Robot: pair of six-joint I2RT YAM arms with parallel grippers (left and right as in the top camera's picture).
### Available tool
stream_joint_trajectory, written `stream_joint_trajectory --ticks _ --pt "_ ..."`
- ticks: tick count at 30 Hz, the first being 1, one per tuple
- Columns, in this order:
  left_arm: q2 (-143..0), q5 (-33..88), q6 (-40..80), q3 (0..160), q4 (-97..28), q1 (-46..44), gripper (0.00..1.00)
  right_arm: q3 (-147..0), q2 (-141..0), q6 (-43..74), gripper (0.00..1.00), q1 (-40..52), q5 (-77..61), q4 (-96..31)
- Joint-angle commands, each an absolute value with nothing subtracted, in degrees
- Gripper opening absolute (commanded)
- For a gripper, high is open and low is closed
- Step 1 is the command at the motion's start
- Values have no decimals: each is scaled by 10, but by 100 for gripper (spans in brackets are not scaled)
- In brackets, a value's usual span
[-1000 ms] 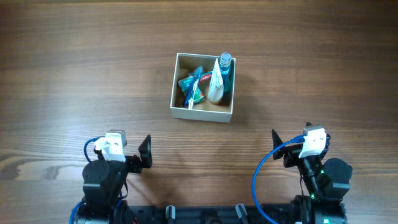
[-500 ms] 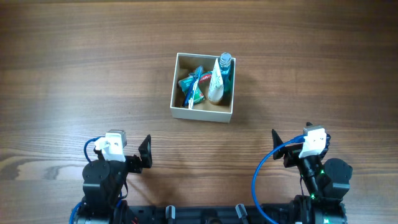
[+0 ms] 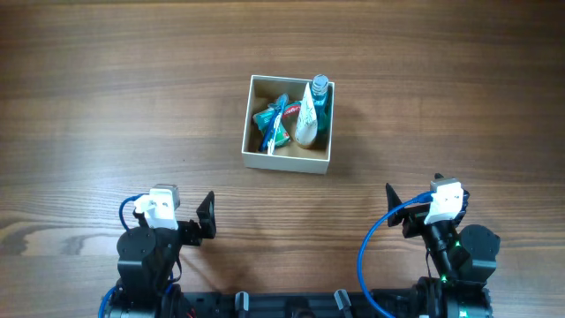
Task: Pack container
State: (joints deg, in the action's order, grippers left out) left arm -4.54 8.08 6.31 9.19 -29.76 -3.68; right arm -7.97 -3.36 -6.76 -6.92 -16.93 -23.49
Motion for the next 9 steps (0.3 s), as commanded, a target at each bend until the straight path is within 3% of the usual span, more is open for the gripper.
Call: stream_joint_trajectory --ticks 1,9 --pt "-42 96 66 84 -298 -37 100 -78 -24 -74 100 -70 -179 -232" --pt "-42 96 66 84 -298 -37 100 -78 -24 -74 100 -70 -179 -232"
